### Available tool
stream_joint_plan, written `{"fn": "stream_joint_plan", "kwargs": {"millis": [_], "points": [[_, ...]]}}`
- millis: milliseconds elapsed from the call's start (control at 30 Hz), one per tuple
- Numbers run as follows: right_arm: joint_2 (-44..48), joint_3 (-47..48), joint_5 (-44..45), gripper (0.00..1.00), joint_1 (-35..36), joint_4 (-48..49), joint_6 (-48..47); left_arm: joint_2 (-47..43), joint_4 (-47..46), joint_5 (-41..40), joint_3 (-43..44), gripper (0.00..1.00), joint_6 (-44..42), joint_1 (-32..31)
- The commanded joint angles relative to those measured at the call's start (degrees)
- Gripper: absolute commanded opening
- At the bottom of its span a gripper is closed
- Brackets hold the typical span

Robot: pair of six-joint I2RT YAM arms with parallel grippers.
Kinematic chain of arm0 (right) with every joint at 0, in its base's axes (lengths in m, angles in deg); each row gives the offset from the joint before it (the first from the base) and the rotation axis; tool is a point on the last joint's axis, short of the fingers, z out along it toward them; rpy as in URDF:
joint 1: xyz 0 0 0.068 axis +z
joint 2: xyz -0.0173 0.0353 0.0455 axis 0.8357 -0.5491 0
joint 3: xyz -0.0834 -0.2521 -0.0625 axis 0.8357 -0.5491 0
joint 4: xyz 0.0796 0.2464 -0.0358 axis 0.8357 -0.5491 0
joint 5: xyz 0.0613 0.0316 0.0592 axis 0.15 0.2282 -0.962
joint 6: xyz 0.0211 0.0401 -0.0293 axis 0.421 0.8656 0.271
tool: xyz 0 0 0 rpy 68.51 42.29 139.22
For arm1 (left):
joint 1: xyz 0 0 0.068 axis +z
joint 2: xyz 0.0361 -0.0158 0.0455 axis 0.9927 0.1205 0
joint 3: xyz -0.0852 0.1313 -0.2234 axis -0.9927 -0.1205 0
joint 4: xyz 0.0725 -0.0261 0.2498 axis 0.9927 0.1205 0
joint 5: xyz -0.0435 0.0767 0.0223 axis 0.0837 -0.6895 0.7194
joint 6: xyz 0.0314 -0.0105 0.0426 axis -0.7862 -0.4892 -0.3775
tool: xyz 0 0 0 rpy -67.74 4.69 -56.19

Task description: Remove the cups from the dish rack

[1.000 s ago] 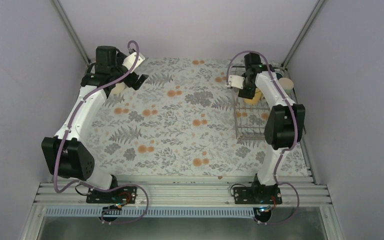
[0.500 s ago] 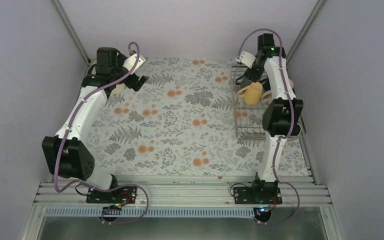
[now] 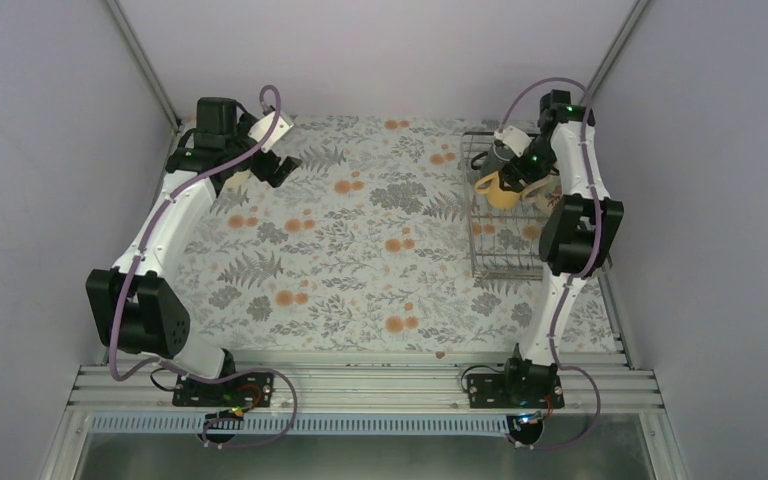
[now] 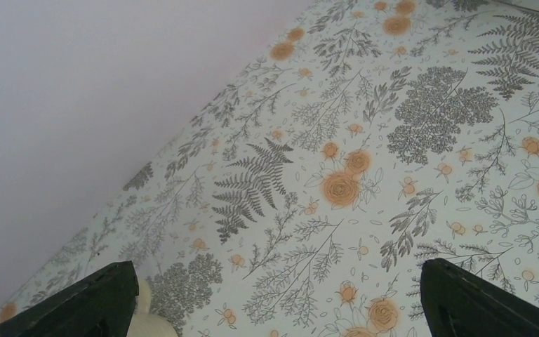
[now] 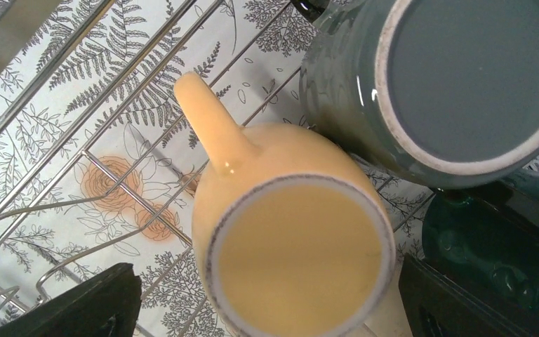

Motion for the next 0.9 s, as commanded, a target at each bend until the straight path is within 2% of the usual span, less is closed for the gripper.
{"fn": "stream_joint_plan", "kwargs": {"millis": [0, 467, 733, 867], "points": [[1.2, 0.5, -4.0, 0.95, -1.5, -0.4, 1.7, 0.4, -0.3, 2.0, 0.9, 1.0, 0.9, 0.0], [-3.2, 3.7, -7.3, 0.92, -2.5, -1.0, 2.5, 0.1, 0.6, 2.6, -0.2, 1.0, 0.4, -0.1], [-4.1, 3.6, -8.8, 0.81, -2.7, -0.9, 3.0, 0.0, 0.8, 3.1, -0.2, 1.0, 0.2, -0.2], [-4.4, 4.1, -8.5, 0.7, -2.9, -0.9, 3.7, 0.2, 0.8, 3.2, -0.4, 1.0, 0.1, -0.3]]}}
